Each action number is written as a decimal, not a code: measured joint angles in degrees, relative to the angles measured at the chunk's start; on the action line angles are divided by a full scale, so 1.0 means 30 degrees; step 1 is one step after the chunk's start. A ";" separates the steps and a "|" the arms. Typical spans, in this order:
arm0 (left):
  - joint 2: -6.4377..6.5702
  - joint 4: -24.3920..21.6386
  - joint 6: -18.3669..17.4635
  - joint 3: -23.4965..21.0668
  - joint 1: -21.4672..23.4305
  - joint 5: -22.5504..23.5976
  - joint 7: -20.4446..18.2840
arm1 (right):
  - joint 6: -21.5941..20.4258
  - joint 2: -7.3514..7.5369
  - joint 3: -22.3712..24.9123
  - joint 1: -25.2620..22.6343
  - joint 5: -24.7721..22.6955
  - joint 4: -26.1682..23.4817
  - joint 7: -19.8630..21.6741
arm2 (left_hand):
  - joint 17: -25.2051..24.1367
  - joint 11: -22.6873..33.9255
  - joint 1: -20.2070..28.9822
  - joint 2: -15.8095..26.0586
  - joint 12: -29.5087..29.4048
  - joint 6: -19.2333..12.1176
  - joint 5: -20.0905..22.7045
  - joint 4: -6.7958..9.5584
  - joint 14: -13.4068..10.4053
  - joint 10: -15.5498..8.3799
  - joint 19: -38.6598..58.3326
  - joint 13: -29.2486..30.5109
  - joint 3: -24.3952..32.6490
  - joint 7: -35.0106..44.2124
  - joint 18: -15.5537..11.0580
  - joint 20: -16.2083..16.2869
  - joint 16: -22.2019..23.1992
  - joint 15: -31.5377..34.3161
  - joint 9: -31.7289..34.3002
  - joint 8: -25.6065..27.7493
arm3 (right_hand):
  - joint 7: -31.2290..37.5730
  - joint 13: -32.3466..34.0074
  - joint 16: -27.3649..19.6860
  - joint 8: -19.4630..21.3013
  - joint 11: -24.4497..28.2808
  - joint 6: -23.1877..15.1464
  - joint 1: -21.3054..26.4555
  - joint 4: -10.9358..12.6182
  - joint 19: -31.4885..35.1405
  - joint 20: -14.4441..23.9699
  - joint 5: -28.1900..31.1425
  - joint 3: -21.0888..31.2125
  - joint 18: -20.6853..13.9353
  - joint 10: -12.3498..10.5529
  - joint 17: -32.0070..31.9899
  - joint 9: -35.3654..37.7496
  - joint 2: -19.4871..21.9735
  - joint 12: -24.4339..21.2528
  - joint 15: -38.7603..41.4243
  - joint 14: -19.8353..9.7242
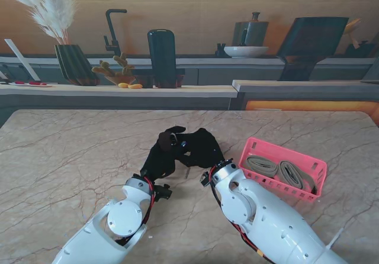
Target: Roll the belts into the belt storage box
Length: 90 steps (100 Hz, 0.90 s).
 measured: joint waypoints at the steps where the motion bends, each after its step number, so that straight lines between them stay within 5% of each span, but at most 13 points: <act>1: -0.0004 -0.0014 0.0020 0.0001 0.0001 -0.0046 -0.0009 | 0.0092 -0.0004 0.0000 -0.0006 0.0002 -0.0020 0.0038 | 0.0104 0.0004 0.0000 -0.0154 0.0077 0.0046 0.0067 0.0000 0.0081 0.0011 0.0023 0.0049 0.0264 0.0062 0.0057 0.0000 0.0031 0.0161 0.0049 0.0006 | 0.0020 0.0000 0.0002 0.0017 0.0055 -0.0039 0.0000 0.0003 0.0028 0.0000 -0.0029 0.0023 0.0026 0.0005 0.0000 -0.0002 -0.0129 0.0023 0.0017 0.0012; 11: -0.0039 -0.0221 0.0218 -0.0029 0.0061 -0.0658 -0.0176 | 0.0709 -0.0019 0.0083 -0.0136 0.0031 -0.0330 0.0514 | 0.0863 0.0396 -0.0593 -0.0604 0.0313 0.0183 0.0583 0.0049 0.0512 0.0421 0.0653 0.1002 0.3041 0.0947 0.0691 0.0188 0.0514 0.0941 0.0863 0.0656 | 0.0077 -0.0214 0.0009 0.0848 0.0415 -0.0050 0.0000 0.0436 0.0198 0.0001 -0.0780 0.0906 0.0145 0.0256 -0.0016 -0.0728 -0.1159 0.0245 0.0032 0.0185; 20: -0.0068 -0.0337 0.0422 -0.0094 0.0103 -0.0726 -0.0215 | 0.1205 0.0006 0.0271 -0.0362 0.0028 -0.0697 0.1142 | 0.1651 0.0347 -0.0718 -0.1270 0.0967 0.0185 0.1251 0.1955 0.0886 0.0932 0.1654 0.2003 0.4746 0.2098 0.1421 0.0527 0.1233 0.1889 0.1388 0.1643 | -0.0064 -0.0579 0.0009 0.1808 0.0946 0.0063 0.0012 0.0875 0.0203 0.0002 -0.1832 0.1334 0.0413 0.0311 -0.0152 -0.1602 -0.1773 0.0721 0.0052 0.0365; 30: -0.0079 -0.0415 0.0780 -0.0184 0.0113 -0.0704 -0.0126 | 0.1556 0.0117 0.0433 -0.0664 0.0113 -0.1201 0.1944 | 0.2577 0.0215 0.0288 -0.2616 0.3137 0.0167 0.1880 0.2166 0.1118 0.1005 0.3368 0.2918 0.6398 0.3333 0.2256 0.1069 0.2135 0.2954 0.2404 0.2601 | -0.2239 -0.1208 0.0051 0.4315 0.1601 0.0792 -0.0988 0.2337 0.0206 0.0012 -0.2681 0.1135 0.0650 0.0267 -0.0517 -0.2607 -0.1746 0.0881 0.0039 0.0631; 43: -0.0115 -0.0458 0.0956 -0.0226 0.0114 -0.0709 0.0130 | 0.1736 0.0259 0.0507 -0.0908 -0.0390 -0.1457 0.2021 | 0.3401 0.0212 0.1116 -0.3281 0.4853 -0.0079 0.2192 0.2166 0.1267 0.1005 0.4642 0.3622 0.6639 0.4583 0.2643 0.1518 0.2656 0.3488 0.2975 0.3226 | -0.4014 -0.1738 0.0160 0.5682 0.1843 0.1052 -0.1617 0.2320 0.0206 0.0176 -0.3967 -0.0510 0.0692 0.0252 -0.0786 -0.3829 -0.1734 0.1057 0.0039 0.0825; 50: -0.0143 -0.0494 0.1022 -0.0246 0.0117 -0.0747 0.0149 | 0.1769 0.0314 0.0683 -0.1064 -0.0713 -0.1586 0.2022 | 0.3673 0.0209 0.1241 -0.3304 0.5234 -0.0107 0.2194 0.1714 0.1272 0.0898 0.5165 0.4006 0.6458 0.4887 0.2773 0.1700 0.3119 0.4185 0.3171 0.3274 | -0.4474 -0.1738 0.0170 0.5762 0.1849 0.1052 -0.1607 0.2320 0.0206 0.0262 -0.4296 -0.1335 0.0696 0.0256 -0.0851 -0.4185 -0.1261 0.1067 0.0039 0.0934; 60: -0.0173 -0.0503 0.1039 -0.0256 0.0098 -0.0746 0.0149 | 0.1747 0.0395 0.1173 -0.1441 -0.1045 -0.1878 0.2023 | 0.3999 0.0209 0.2107 -0.3304 0.5743 -0.0449 0.2195 0.0213 0.1302 0.0439 0.5919 0.5172 0.5050 0.5039 0.2910 0.1898 0.4265 0.6124 0.3516 0.3207 | -0.5433 -0.2033 0.0178 0.5774 0.1786 0.0808 -0.1600 0.2320 0.0206 0.0286 -0.4550 -0.2172 0.0699 0.0787 -0.1001 -0.4963 -0.0774 0.0819 0.0039 0.1003; 66: -0.0189 -0.0519 0.1057 -0.0255 0.0076 -0.0744 0.0098 | 0.1718 0.0466 0.1555 -0.1772 -0.1392 -0.2189 0.2012 | 0.4155 0.0220 0.2256 -0.3304 0.6171 -0.0596 0.2195 -0.0214 0.1281 -0.0072 0.6648 0.5614 0.4101 0.5313 0.3035 0.2197 0.4736 0.6811 0.3935 0.3022 | -0.5909 -0.2081 0.0181 0.5774 0.1573 0.0585 -0.1600 0.2320 0.0206 0.0296 -0.4570 -0.2269 0.0706 0.1543 -0.1007 -0.5298 -0.0774 0.0817 0.0039 0.1035; 72: -0.0192 -0.0532 0.1070 -0.0243 0.0052 -0.0736 -0.0037 | 0.1679 0.0549 0.1947 -0.2114 -0.1773 -0.2525 0.1964 | 0.4358 0.0518 0.2431 -0.3304 0.6921 -0.0619 0.2198 -0.0348 0.1085 -0.0675 0.7651 0.5945 0.3076 0.5503 0.3059 0.2678 0.5348 0.7852 0.4200 0.3012 | -0.6142 -0.2138 0.0184 0.5774 0.1035 0.0104 -0.1600 0.2320 0.0206 0.0338 -0.4570 -0.2549 0.0708 0.2206 -0.1007 -0.5725 -0.0773 0.0808 0.0039 0.1303; 90: -0.0201 -0.0616 0.1168 -0.0196 -0.0020 -0.0725 -0.0367 | 0.1244 0.0696 0.3151 -0.3240 -0.1823 -0.3503 0.1859 | 0.5214 0.2975 0.2431 -0.3293 0.8997 -0.1050 0.2200 -0.0348 0.0146 -0.1360 1.0082 0.7252 0.1488 0.6084 0.3053 0.3994 0.6639 1.0449 0.4816 0.3065 | -0.6770 -0.2188 0.0185 0.5528 0.1028 -0.0726 -0.1598 0.2324 0.0206 0.0470 -0.4570 -0.2566 0.0709 0.2247 -0.1010 -0.5849 -0.0763 0.0796 0.0039 0.1245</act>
